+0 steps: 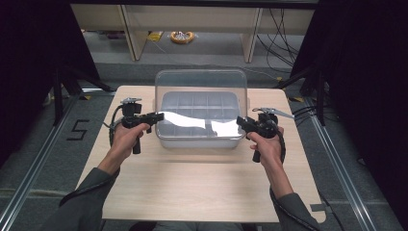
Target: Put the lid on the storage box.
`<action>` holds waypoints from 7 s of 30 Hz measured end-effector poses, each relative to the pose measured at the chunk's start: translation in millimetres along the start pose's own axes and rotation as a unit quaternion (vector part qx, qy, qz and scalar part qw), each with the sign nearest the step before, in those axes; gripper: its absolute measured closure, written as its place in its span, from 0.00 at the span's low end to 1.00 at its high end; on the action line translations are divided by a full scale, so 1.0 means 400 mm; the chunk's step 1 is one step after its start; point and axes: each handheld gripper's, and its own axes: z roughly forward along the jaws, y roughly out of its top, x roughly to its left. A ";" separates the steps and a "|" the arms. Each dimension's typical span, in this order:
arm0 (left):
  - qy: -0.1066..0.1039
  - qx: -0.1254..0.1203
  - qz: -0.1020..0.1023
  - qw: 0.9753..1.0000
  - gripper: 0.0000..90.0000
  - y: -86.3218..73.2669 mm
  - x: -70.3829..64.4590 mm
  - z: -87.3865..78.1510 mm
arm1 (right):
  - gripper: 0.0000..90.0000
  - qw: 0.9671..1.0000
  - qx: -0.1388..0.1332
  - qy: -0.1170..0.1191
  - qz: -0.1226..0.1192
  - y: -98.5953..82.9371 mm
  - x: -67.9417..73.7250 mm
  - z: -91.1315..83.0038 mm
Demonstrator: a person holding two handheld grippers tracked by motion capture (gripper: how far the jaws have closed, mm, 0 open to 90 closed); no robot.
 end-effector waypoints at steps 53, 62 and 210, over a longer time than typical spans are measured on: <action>0.044 0.050 -0.051 0.996 0.62 -0.008 0.057 0.116 | 0.62 0.998 0.033 -0.039 0.027 -0.023 -0.042 0.130; 0.061 0.070 -0.018 0.996 0.67 -0.011 0.045 0.117 | 0.59 0.998 0.039 -0.054 0.007 -0.017 -0.035 0.131; -0.055 0.039 -0.007 0.998 0.23 -0.116 0.009 -0.031 | 0.36 1.000 0.011 -0.009 0.014 -0.044 -0.040 0.059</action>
